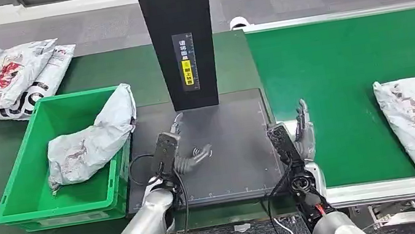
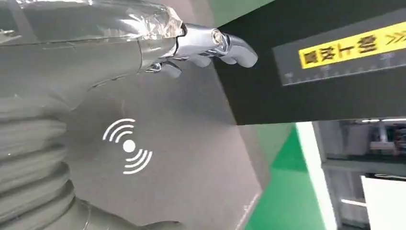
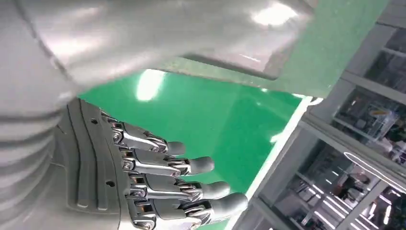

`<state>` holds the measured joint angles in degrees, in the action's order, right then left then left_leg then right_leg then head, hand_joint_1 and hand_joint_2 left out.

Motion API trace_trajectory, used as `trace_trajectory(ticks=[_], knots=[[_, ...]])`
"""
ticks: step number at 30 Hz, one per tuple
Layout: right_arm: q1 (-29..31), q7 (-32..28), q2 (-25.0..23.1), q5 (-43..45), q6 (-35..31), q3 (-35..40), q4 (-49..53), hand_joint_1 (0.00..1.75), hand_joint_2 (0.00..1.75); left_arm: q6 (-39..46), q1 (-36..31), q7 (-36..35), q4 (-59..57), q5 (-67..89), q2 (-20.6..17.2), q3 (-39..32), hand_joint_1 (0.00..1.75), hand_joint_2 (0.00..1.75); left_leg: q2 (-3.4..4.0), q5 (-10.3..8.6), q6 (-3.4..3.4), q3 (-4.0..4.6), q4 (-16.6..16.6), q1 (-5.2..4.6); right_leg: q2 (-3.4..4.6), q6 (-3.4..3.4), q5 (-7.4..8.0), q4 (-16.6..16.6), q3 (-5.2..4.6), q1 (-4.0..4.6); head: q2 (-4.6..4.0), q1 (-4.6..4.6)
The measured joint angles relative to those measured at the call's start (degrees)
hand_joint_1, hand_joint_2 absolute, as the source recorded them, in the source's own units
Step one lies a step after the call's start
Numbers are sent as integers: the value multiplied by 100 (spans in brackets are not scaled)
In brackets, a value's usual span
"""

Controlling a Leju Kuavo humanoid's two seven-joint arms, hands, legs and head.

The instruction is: Moved the parcel from conveyor to table for the left to box.

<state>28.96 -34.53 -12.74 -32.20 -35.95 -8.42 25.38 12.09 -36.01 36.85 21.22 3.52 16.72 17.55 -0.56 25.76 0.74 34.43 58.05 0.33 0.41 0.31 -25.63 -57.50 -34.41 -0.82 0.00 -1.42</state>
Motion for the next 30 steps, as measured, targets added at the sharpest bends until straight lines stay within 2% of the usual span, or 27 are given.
trace_trajectory(ticks=[30], knots=[[5,-127,22,-2,-50,83,-39,0,175,181,-135,-11,-341,92,39,-114,0,175,0,0,0,-1,0,0,0,0,0,0,0,0,0,0]])
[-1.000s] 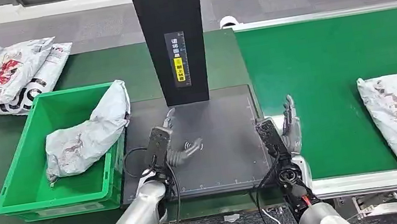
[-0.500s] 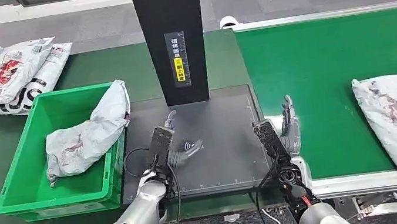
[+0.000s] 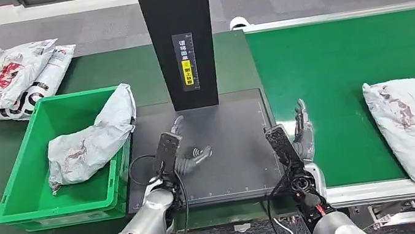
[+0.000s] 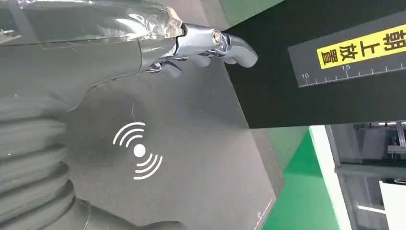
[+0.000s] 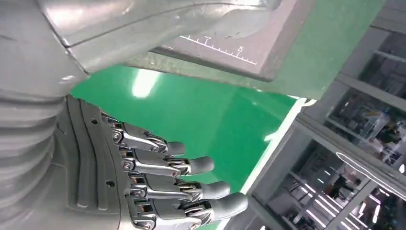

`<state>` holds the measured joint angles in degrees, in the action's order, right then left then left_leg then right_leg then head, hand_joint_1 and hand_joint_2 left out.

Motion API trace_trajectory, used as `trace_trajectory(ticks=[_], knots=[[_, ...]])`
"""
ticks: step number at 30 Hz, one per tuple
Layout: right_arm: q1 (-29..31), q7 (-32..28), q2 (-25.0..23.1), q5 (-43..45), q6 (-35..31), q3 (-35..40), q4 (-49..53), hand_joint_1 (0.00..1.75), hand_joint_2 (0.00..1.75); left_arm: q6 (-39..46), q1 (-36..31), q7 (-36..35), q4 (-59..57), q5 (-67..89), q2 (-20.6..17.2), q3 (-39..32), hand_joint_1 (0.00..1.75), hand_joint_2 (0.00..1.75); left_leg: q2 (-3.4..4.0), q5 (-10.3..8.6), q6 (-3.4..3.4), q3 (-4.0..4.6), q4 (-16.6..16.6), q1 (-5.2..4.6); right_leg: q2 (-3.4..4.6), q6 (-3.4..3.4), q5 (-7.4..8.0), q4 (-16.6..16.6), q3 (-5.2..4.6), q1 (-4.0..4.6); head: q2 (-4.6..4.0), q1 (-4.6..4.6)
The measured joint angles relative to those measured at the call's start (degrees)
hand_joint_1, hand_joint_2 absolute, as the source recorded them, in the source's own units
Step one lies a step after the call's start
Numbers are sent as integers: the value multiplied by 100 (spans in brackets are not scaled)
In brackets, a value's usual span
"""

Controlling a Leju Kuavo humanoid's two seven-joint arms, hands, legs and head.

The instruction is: Moved the parcel from conveyor to table for the left to box.

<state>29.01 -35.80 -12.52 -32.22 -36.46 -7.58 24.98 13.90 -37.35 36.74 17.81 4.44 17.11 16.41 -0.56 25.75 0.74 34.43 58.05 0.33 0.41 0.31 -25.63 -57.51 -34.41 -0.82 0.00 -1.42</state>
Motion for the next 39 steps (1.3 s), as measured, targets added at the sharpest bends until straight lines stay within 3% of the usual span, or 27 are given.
trace_trajectory(ticks=[6,8,11,17,20,27,33,39], knots=[[-51,259,31,-416,-317,-13,35,0,175,175,-5,2,-2,199,37,-114,0,175,0,0,0,0,1,0,0,0,0,1,-1,0,-2,0],[-228,696,26,-1716,-343,-324,416,0,175,293,-4,4,-2,284,50,-162,0,175,-12,0,0,5,1,-1,-8,0,0,1,-1,-2,0,0],[-282,796,-2,-3647,-374,-1251,822,0,175,376,-4,13,0,334,61,-216,0,175,-16,0,0,7,1,-2,-14,0,0,1,-1,-2,-2,0],[-393,1478,-46,-5218,-380,-2781,1771,0,175,496,8,48,0,466,85,-394,0,175,-32,-1,-2,11,4,-2,-27,1,0,2,0,-3,0,0],[-492,2136,-39,-5518,-380,-3162,2152,0,175,531,16,46,0,546,96,-454,0,175,-33,-1,-2,11,4,-2,-25,1,0,3,-1,-3,0,0],[-714,3505,276,-5775,-380,-3235,2448,0,175,542,46,48,13,647,122,-590,0,175,-30,0,-2,11,4,-2,-23,1,-1,3,-1,-2,-2,0],[-966,5456,821,-5783,-376,-2534,2125,0,175,527,92,83,50,745,131,-688,0,175,-29,1,-3,13,4,-3,-21,2,-1,3,-2,-3,0,0],[-1067,5794,1180,-5788,-376,-2039,1703,0,175,494,121,74,77,765,140,-747,0,175,-28,0,-3,13,4,-2,-22,2,-1,3,-1,-2,-2,0]])
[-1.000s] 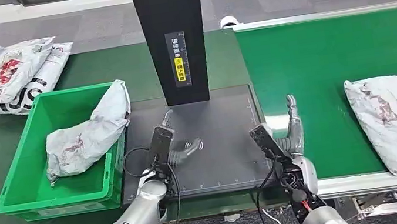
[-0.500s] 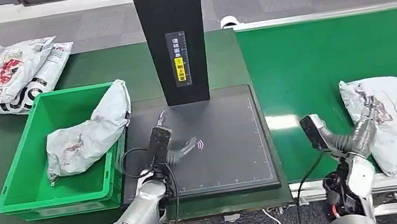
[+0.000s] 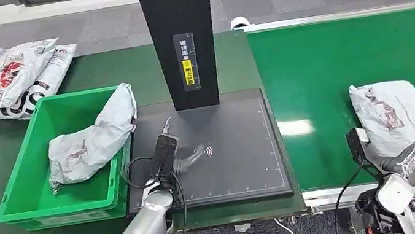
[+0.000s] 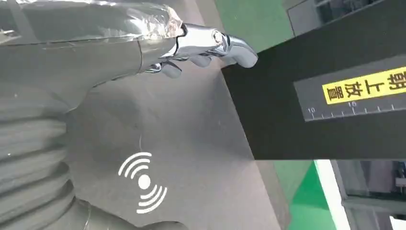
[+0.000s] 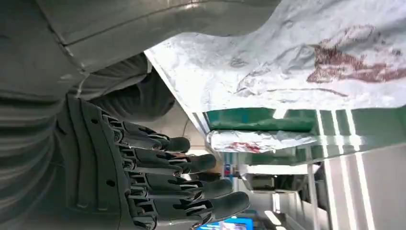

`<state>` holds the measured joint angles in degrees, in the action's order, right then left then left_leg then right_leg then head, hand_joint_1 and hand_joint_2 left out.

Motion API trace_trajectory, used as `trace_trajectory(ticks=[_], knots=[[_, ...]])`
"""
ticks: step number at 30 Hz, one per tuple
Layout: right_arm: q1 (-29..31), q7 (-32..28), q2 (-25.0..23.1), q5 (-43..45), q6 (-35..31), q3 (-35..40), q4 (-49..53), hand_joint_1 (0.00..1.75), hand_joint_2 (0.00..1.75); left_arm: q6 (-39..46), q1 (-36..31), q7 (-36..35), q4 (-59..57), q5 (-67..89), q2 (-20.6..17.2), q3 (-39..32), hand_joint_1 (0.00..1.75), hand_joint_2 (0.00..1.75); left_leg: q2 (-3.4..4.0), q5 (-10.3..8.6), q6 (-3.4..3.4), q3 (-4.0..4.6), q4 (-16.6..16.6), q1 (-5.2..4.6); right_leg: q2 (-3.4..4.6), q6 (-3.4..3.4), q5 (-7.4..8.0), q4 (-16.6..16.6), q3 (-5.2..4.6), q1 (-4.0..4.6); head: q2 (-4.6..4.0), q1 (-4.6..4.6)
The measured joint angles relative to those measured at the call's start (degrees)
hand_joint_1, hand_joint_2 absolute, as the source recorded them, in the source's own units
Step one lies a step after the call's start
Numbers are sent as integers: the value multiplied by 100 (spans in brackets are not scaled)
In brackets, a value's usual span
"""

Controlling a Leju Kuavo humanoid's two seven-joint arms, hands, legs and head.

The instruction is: Moved the parcel from conveyor to table for the left to box.

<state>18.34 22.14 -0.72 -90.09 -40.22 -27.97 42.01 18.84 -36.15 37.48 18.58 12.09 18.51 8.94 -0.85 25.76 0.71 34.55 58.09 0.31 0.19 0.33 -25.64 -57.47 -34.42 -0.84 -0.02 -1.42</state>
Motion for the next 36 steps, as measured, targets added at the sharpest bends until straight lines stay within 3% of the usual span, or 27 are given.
trace_trajectory(ticks=[3,10,16,22,23,24,31,36], knots=[[-18,19,67,0,0,113,-91,0,175,0,3,-9,7,7,0,-4,0,175,0,0,0,0,0,0,0,0,0,0,0,1,0,0],[-35,1080,450,7,0,590,-798,0,175,-83,26,-11,20,103,2,-22,0,175,-2,1,-1,3,0,-2,-2,2,-2,0,0,-2,2,0],[79,1401,738,4,18,1061,-1559,0,175,-135,89,70,41,170,-4,-120,0,175,-1,4,-6,4,0,-2,-2,2,-2,0,0,-2,0,0],[274,1724,970,26,1044,1501,-2155,0,175,-256,106,52,68,280,-9,-203,0,175,4,4,-5,-7,0,1,4,2,-2,2,5,2,2,0],[297,1729,1005,24,1168,1508,-2203,54,175,-258,106,41,68,282,-9,-219,0,175,8,5,-6,-12,0,2,8,3,-2,6,9,3,0,0],[317,1731,1036,15,1270,1534,-2243,175,175,-267,106,33,70,284,-4,-238,0,175,13,6,-7,-16,0,2,9,4,-3,9,16,3,0,0],[479,1664,1093,89,1964,1611,-2417,175,175,-313,105,26,79,350,-4,-280,0,175,-11,7,-29,-27,7,0,-15,29,-7,17,52,0,2,0],[560,1644,1101,109,2085,1613,-2468,175,175,-326,105,26,79,350,-4,-280,0,175,-18,5,-33,-27,13,-2,-22,34,-3,19,57,-1,0,0]])
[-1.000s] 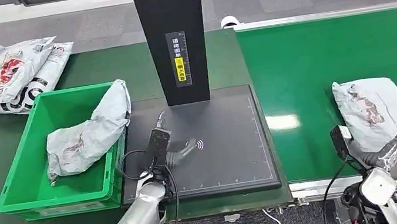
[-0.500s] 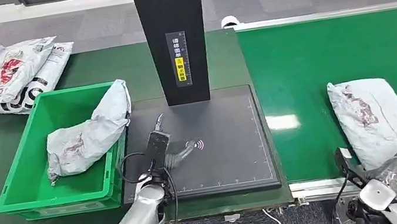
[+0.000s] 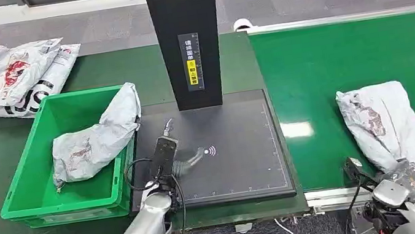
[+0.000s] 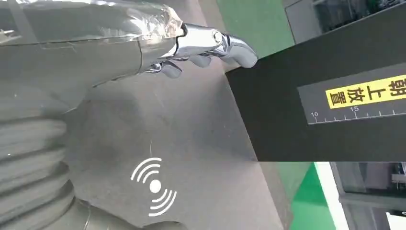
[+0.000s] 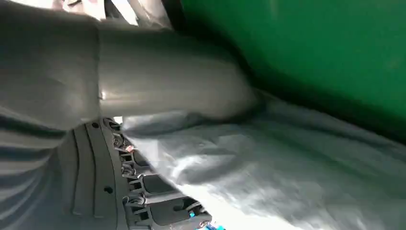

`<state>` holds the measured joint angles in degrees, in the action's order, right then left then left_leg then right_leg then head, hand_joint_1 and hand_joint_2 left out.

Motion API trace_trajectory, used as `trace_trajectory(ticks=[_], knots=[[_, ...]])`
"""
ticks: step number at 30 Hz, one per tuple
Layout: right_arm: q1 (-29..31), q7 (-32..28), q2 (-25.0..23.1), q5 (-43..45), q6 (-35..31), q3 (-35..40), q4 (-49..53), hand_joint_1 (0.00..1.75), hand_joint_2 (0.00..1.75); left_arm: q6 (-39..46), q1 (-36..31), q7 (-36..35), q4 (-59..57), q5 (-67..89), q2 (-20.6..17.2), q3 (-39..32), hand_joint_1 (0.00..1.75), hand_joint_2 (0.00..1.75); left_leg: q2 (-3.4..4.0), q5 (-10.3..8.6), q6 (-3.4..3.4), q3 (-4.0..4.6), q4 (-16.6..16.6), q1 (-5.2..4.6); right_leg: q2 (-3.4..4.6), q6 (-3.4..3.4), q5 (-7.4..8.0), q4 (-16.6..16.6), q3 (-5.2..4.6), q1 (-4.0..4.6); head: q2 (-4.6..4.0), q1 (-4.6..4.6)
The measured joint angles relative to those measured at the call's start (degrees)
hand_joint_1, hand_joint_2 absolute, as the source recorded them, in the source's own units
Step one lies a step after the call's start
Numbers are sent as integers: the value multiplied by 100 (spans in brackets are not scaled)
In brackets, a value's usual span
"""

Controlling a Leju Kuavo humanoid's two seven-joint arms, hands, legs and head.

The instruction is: Moved the parcel from conveyor to table for the left to box.

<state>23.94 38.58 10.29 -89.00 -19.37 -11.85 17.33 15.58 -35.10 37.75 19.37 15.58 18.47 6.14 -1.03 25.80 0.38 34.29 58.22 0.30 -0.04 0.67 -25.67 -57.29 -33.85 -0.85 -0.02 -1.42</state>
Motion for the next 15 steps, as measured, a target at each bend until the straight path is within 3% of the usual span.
trace_trajectory(ticks=[15], knots=[[95,-282,37,-9,-61,-2,-39,175,175,-2,0,0,0,39,-2,-53,0,175,1,7,3,0,-3,6,1,-1,-9,0,-3,6,2,0]])
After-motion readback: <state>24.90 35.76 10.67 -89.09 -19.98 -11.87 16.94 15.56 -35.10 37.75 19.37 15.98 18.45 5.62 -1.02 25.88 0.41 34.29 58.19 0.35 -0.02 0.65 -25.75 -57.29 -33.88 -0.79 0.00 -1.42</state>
